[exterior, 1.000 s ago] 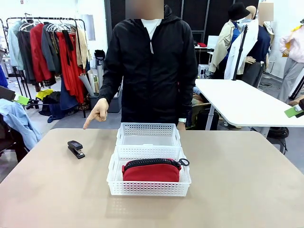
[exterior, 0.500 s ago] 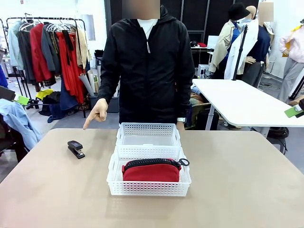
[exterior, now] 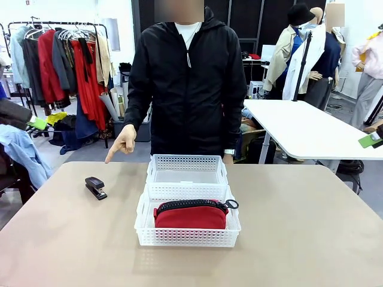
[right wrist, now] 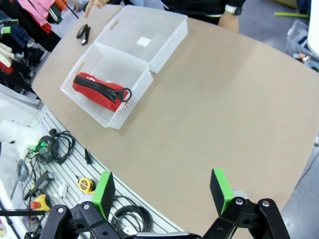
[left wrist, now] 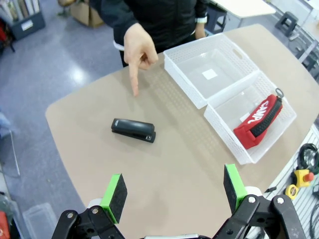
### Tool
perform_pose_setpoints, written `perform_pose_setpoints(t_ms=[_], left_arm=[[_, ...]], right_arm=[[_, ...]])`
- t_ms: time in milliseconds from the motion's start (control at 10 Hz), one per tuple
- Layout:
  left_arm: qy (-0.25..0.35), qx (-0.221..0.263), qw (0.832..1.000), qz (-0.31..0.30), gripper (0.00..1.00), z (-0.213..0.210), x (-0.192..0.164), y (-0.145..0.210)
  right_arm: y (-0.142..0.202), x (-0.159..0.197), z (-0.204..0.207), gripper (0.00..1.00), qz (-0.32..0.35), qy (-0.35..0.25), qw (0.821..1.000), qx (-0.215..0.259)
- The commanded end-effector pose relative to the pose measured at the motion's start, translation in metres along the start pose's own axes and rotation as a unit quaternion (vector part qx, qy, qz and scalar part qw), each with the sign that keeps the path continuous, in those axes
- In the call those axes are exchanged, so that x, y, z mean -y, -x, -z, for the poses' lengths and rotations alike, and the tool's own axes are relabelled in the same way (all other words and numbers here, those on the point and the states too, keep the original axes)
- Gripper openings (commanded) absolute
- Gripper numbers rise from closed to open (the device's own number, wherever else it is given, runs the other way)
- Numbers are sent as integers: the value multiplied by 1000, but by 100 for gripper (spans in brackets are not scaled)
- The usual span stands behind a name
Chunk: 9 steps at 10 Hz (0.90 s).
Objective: Distribute items into two baskets.
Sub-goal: Pick up the Stapler that the person points to.
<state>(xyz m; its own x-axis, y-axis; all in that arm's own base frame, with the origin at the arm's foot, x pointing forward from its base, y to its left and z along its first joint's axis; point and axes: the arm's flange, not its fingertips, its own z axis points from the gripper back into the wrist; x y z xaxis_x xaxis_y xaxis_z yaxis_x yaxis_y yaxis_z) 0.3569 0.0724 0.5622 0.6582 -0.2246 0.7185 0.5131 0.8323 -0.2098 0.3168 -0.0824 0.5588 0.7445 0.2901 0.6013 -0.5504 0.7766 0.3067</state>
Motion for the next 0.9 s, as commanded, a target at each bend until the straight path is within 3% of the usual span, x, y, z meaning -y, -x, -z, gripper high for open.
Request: perform_pose_setpoints(t_ms=[0,500,800], left_arm=[[-13,-38,998,-51,100,12,-4,-28],[-76,-120,975,-173,100,76,-22,-80],[-114,-154,944,-269,100,123,-41,-109]], right_arm=[[-2,-1,-1,100,-1,1,1000,-1],[-2,-1,-1,100,-1,1,1000,-1],[-2,-1,-1,100,-1,1,1000,-1]])
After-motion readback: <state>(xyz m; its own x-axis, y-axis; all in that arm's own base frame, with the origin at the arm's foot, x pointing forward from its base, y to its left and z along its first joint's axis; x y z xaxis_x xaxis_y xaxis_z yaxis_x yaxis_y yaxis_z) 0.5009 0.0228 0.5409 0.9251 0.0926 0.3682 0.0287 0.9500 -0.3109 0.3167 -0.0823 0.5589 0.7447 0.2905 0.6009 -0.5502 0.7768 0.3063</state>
